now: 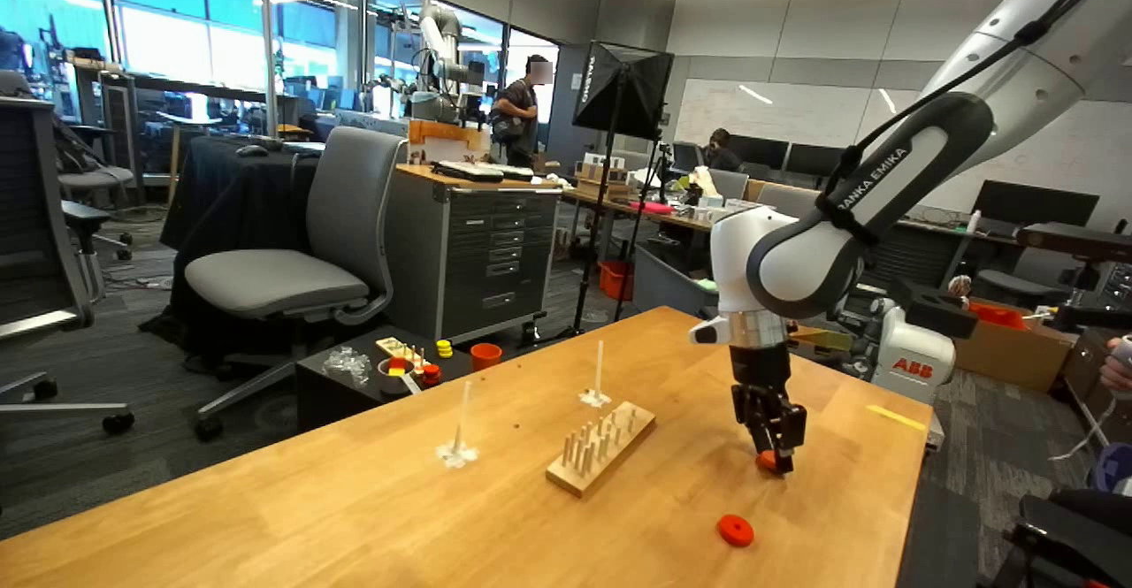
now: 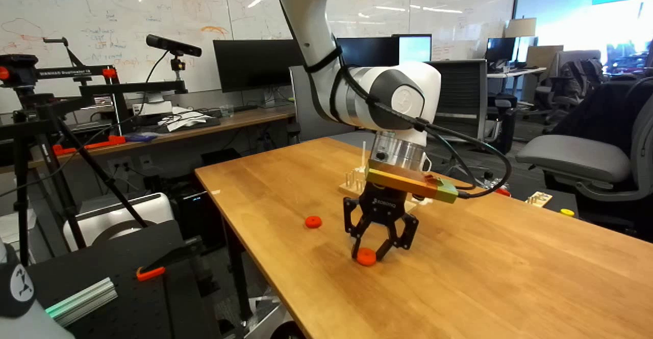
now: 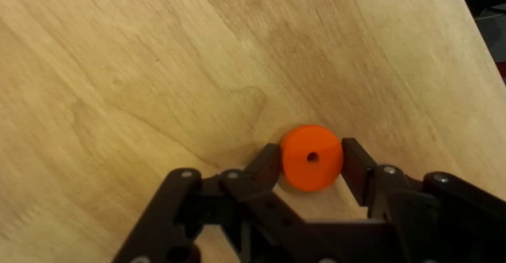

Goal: Pick the orange ring and put it on the object

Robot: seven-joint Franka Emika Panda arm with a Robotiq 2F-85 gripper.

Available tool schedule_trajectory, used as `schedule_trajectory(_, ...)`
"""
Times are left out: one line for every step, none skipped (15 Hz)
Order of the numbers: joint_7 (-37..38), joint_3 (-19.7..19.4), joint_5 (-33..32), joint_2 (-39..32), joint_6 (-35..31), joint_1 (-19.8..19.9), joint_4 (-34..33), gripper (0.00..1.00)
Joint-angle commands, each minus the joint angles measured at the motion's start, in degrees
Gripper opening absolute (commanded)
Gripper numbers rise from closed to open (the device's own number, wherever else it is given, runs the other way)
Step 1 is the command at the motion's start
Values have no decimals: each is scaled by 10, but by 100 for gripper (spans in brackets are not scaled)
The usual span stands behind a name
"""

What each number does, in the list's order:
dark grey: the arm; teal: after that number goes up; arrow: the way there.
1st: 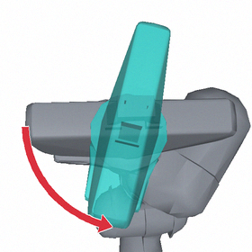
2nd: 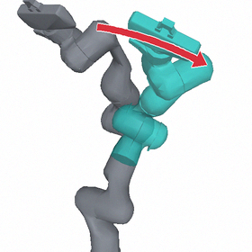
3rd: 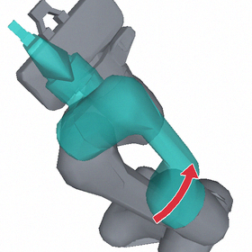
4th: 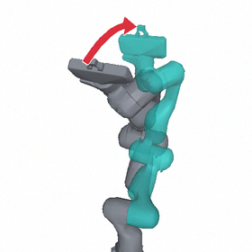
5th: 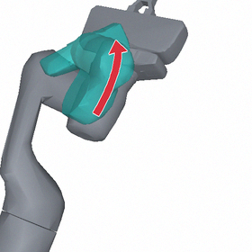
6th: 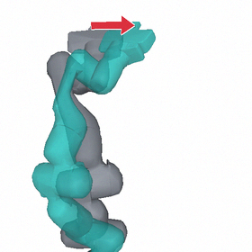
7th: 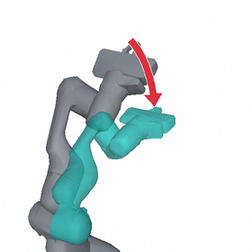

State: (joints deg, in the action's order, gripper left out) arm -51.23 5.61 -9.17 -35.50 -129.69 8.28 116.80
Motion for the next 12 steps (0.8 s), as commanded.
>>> schedule_trajectory(-21,14,32,36,22,6,11,21)
schedule_trajectory(-17,15,37,45,18,4,14,21)
schedule_trajectory(-12,18,43,53,17,1,14,21)
schedule_trajectory(-7,21,48,59,21,-4,12,21)
schedule_trajectory(-1,23,53,65,23,-8,9,21)
schedule_trajectory(5,25,58,68,27,-14,3,21)
schedule_trajectory(10,27,61,74,31,-20,0,21)
schedule_trajectory(16,29,65,76,36,-25,-6,21)
schedule_trajectory(25,31,68,80,41,-32,-13,21)
schedule_trajectory(35,32,72,80,44,-39,-22,21)
schedule_trajectory(47,31,75,76,53,-45,-36,21)
schedule_trajectory(60,31,76,75,58,-52,-49,21)
